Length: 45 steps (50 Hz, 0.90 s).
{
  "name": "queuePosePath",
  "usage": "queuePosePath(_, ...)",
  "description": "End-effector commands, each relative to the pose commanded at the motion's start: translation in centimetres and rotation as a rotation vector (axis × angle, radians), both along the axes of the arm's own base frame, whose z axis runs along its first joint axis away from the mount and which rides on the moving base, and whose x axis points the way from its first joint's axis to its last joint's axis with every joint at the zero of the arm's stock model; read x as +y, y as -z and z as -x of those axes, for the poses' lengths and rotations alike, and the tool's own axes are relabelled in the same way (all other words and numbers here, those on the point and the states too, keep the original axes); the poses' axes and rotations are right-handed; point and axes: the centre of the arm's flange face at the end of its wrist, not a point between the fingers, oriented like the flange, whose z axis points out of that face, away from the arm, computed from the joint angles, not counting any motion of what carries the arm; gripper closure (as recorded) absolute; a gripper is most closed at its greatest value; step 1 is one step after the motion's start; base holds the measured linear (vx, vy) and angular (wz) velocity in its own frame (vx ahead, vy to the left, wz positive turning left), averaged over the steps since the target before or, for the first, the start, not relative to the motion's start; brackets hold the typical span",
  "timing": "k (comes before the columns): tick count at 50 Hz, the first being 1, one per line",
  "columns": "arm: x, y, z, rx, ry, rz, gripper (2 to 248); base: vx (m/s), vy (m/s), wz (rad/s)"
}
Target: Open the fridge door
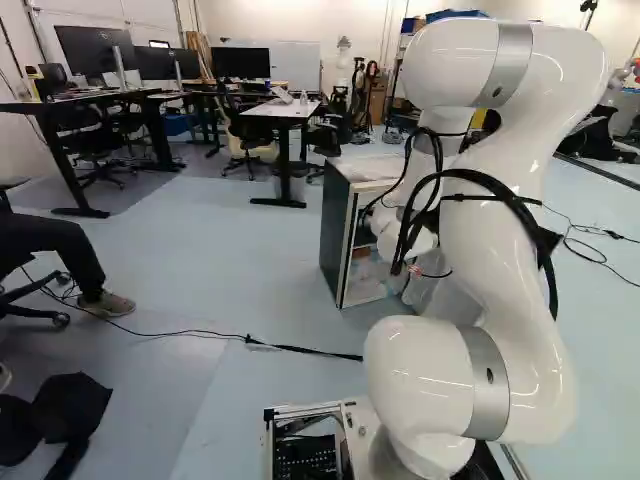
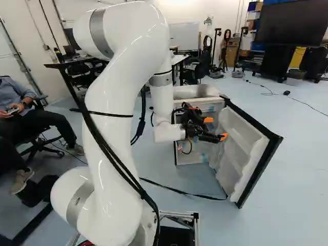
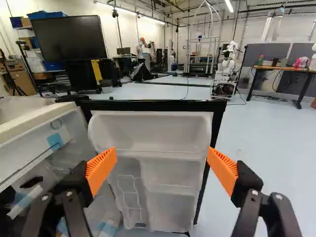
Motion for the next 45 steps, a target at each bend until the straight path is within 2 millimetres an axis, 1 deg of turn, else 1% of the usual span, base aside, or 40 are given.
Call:
queuePosePath(23,0.4,-0.4,0.0,-0.001,-0.024,-0.007,3,0.000,0.000,0.000)
queuePosePath(45,2.0,-1.9,0.2,-0.005,-0.122,-0.035,3,0.000,0.000,0.000)
